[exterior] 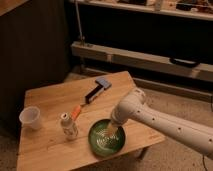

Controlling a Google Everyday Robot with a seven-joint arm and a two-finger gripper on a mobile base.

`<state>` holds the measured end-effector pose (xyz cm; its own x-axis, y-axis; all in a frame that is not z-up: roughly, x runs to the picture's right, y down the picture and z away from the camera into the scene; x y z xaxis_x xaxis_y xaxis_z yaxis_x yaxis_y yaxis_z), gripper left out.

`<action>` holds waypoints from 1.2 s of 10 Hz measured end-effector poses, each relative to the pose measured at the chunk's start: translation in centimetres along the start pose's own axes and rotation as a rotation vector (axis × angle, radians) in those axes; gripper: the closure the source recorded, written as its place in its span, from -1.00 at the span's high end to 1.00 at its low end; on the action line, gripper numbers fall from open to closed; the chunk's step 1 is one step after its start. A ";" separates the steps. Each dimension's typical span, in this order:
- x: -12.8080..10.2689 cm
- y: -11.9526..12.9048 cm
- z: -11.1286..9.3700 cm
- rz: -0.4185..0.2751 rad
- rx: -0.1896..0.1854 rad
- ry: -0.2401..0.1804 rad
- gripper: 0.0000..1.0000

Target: Knock the bottle over

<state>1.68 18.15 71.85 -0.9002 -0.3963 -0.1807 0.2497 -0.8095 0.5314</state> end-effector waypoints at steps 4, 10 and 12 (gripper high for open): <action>2.4 -4.3 -5.0 -0.258 -0.011 0.251 0.30; 2.9 -4.9 -5.4 -0.313 -0.012 0.281 0.21; 5.1 -6.2 -4.9 -0.417 0.039 0.285 0.21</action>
<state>-2.70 19.04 63.52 -0.7857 -0.1493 -0.6003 -0.1291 -0.9095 0.3952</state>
